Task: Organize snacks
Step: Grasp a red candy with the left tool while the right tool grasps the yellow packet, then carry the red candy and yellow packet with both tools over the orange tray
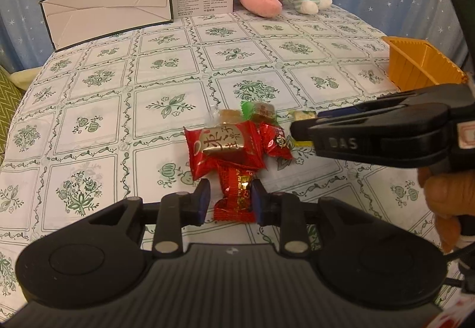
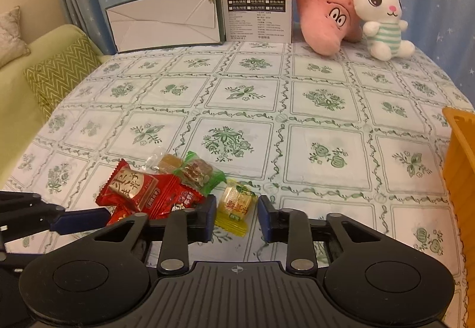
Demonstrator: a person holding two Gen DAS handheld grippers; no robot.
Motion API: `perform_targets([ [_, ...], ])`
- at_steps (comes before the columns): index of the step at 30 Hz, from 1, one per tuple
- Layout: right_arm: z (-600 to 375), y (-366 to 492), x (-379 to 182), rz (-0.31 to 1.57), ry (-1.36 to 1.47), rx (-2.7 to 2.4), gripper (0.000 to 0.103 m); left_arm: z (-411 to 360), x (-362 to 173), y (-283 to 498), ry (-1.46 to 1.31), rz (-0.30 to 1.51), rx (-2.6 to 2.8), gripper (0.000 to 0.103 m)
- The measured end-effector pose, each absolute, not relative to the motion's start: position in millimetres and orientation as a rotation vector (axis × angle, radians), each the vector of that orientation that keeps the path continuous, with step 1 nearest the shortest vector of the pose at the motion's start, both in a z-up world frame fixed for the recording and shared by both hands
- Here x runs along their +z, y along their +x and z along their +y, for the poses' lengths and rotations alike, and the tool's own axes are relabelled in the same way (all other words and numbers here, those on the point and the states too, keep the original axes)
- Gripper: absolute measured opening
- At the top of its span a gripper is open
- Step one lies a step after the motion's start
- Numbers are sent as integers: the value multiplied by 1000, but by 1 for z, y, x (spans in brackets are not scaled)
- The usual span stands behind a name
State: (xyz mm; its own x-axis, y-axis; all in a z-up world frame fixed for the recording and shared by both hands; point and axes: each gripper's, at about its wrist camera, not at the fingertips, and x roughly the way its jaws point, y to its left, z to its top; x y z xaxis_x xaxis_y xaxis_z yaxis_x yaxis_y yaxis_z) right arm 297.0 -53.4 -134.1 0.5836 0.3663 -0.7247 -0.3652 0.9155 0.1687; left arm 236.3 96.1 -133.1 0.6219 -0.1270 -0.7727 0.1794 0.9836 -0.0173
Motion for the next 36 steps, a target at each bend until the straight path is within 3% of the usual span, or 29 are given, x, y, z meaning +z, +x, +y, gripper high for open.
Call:
perform_targets([
  [9, -78, 276, -132, 866, 14, 388, 27, 93, -134, 237, 69, 875, -180, 28],
  [14, -80, 279, -131, 858, 42, 350, 37, 95, -133, 235, 61, 871, -180, 29],
  [21, -69, 278, -136, 843, 28, 365, 37, 94, -133, 235, 62, 863, -186, 29],
  [22, -68, 277, -136, 837, 17, 366, 37, 94, -133, 235, 57, 858, -187, 29],
  [24, -68, 275, -137, 827, -14, 365, 21, 94, -133, 235, 46, 852, -189, 29],
  [29, -76, 271, -137, 826, -6, 356, 21, 92, -134, 236, 61, 849, -182, 29],
  [36, -86, 257, -131, 827, 26, 348, 21, 89, -137, 235, 92, 861, -188, 20],
])
